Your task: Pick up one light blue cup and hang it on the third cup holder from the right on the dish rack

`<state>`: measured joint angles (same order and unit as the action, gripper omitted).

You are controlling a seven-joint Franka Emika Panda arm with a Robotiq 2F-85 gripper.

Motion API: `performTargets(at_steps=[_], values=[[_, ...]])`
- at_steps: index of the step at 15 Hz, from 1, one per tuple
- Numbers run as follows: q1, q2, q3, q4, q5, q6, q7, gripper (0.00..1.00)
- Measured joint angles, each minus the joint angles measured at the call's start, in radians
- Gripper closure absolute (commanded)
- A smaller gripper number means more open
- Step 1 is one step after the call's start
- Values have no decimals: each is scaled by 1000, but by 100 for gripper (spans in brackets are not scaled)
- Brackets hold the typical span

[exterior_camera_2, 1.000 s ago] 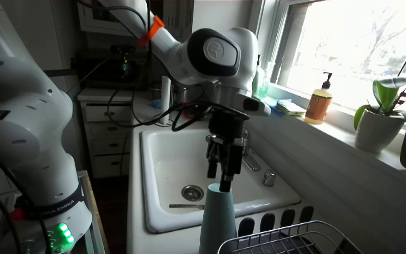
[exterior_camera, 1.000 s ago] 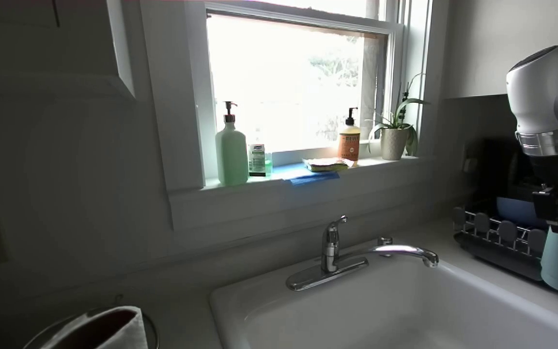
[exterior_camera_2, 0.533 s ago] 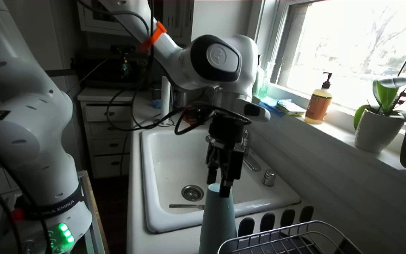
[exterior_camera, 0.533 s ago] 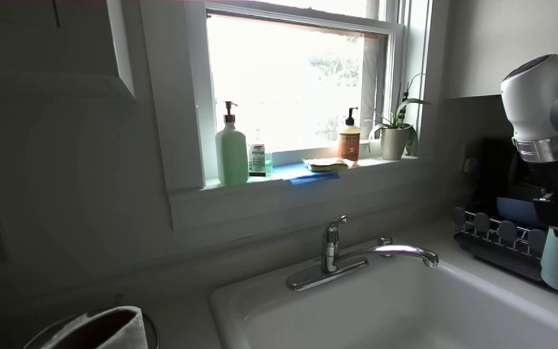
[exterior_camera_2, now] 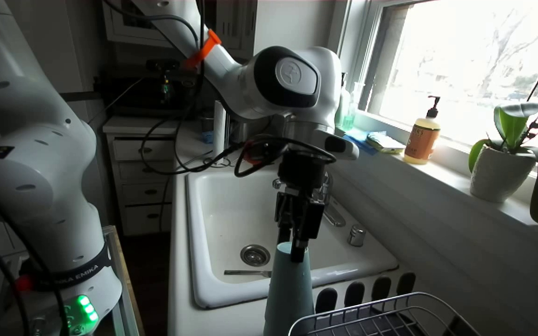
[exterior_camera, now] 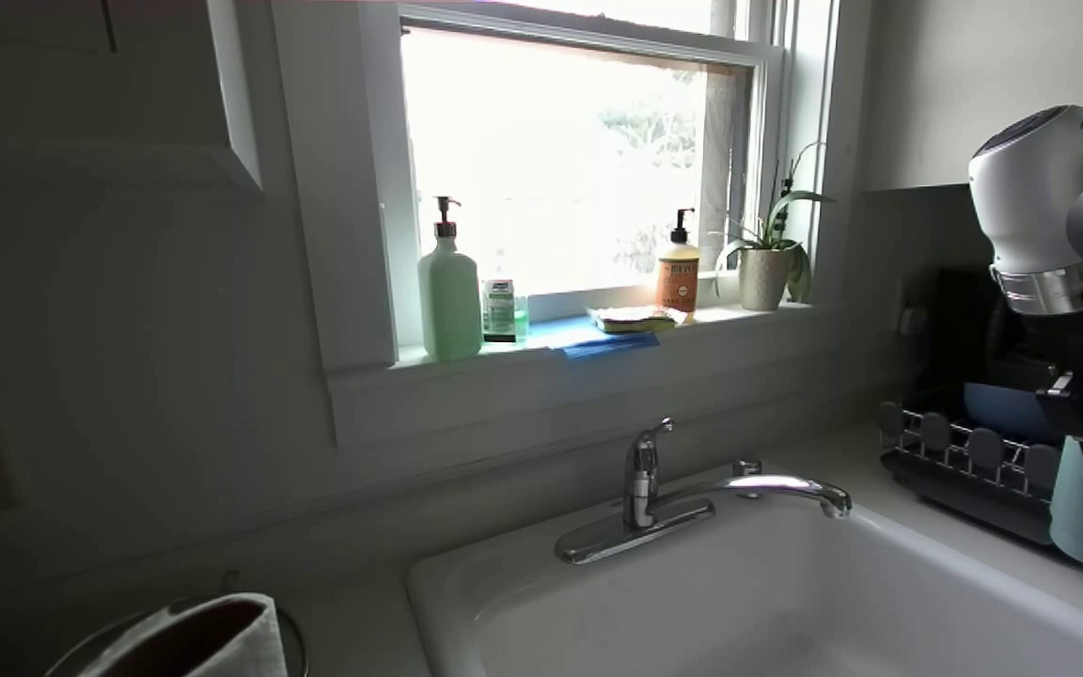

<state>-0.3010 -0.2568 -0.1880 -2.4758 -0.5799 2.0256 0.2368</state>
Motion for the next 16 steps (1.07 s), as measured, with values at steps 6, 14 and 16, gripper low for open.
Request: performTargets(at_steps=[6, 14, 16], values=[[2, -22, 6, 1, -5, -7, 0, 61], [10, -92, 32, 16, -6, -98, -4, 61], [10, -107, 33, 34, -6, -122, -5, 61]])
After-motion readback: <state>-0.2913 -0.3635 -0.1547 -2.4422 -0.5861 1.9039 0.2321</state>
